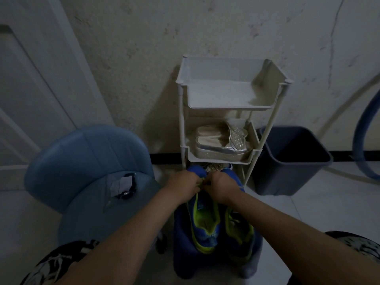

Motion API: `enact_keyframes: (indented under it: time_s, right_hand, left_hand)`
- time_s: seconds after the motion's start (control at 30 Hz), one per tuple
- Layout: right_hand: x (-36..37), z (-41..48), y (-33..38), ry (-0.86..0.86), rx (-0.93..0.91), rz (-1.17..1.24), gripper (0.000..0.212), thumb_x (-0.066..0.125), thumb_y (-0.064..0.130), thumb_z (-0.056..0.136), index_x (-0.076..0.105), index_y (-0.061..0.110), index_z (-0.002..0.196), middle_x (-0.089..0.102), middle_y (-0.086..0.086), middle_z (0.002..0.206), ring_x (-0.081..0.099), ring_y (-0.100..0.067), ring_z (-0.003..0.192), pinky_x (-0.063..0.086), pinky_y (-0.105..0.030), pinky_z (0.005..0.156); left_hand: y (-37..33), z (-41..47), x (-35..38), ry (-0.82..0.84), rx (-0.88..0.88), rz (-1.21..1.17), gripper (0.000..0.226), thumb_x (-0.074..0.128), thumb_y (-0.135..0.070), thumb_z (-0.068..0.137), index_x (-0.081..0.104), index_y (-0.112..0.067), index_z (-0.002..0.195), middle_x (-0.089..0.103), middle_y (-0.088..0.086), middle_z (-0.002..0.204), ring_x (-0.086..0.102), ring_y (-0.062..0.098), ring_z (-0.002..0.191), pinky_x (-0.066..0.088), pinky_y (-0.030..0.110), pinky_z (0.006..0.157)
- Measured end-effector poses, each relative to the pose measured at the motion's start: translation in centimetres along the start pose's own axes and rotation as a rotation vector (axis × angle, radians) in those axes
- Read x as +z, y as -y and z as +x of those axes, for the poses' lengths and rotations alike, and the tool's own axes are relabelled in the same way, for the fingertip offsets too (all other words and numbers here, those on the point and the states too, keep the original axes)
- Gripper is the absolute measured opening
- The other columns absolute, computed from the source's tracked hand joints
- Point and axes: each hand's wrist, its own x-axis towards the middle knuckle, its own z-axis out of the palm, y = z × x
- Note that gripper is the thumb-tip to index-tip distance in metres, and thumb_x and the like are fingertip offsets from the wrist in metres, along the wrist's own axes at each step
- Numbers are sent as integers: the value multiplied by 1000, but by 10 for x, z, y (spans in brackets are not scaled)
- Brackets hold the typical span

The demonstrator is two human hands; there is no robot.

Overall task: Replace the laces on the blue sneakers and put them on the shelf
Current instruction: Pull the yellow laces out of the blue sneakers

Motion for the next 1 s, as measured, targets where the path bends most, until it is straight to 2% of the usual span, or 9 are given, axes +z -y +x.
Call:
enact_keyframes:
  time_s: [0.13, 0.23, 0.33, 0.43, 0.57, 0.67, 0.77, 0.9, 1.0]
  right_hand:
    - [-2, 1, -3, 19, 6, 13, 21, 66, 40, 89, 76, 21, 93, 72, -3, 92, 66, -17, 85, 48, -29, 67]
    - [-6, 3, -5, 37, 15, 2, 17, 68, 36, 87, 76, 24, 97, 73, -1, 98, 67, -18, 93, 54, -29, 78]
    - [-8, 5, -5, 50, 49, 10, 19, 69, 36, 85, 76, 26, 100, 72, -1, 100, 67, -19, 94, 55, -30, 82]
    - [-4, 6, -3, 31, 68, -15, 23, 66, 37, 87, 74, 24, 104, 71, -4, 103, 67, -22, 96, 54, -31, 81]
    - [1, 6, -1, -11, 84, -45, 22, 61, 35, 89, 72, 20, 100, 70, -6, 102, 67, -25, 95, 52, -31, 75]
    - [3, 6, 1, -10, 83, -31, 22, 58, 32, 91, 68, 13, 97, 69, -10, 101, 67, -27, 94, 50, -32, 74]
    - [5, 6, 0, -2, 71, 0, 22, 55, 29, 93, 65, 11, 98, 68, -11, 102, 66, -28, 94, 48, -31, 73]
    - [3, 5, -2, 6, 69, 10, 23, 58, 32, 92, 69, 13, 94, 69, -7, 93, 66, -24, 88, 42, -27, 65]
    - [2, 4, -2, 14, 58, 1, 21, 62, 35, 90, 71, 16, 93, 69, -5, 90, 66, -22, 87, 43, -27, 65]
  left_hand:
    - [-1, 0, -5, -99, -113, -97, 21, 56, -35, 93, 75, -27, 95, 70, -4, 101, 64, 20, 96, 41, 28, 69]
    - [0, -3, -15, -216, -272, -208, 23, 52, -25, 93, 74, -21, 88, 71, -2, 95, 63, 19, 85, 46, 31, 66]
    - [14, -6, -31, -421, -490, -323, 23, 50, -22, 96, 72, -20, 90, 70, 0, 90, 61, 21, 78, 46, 31, 64]
    - [27, -9, -37, -425, -587, -346, 24, 48, -22, 96, 71, -25, 93, 70, -1, 95, 59, 22, 81, 43, 30, 64]
    - [25, -9, -24, -258, -413, 40, 40, 55, -26, 89, 60, -28, 129, 52, 2, 134, 43, 27, 122, 40, 39, 94]
    - [16, -3, -11, -191, -76, 22, 61, 58, -23, 88, 41, -32, 145, 41, -2, 147, 35, 25, 128, 31, 39, 101]
    - [0, -2, -1, -53, 73, -134, 38, 56, -21, 92, 59, -30, 128, 59, 1, 129, 48, 27, 117, 36, 38, 96]
    - [-3, 0, 1, -91, -18, -18, 21, 55, -32, 94, 73, -27, 104, 68, 4, 104, 56, 27, 105, 35, 35, 86]
    - [2, 0, -1, -171, -114, -74, 21, 55, -31, 94, 75, -30, 98, 70, -2, 104, 57, 23, 102, 36, 34, 86]
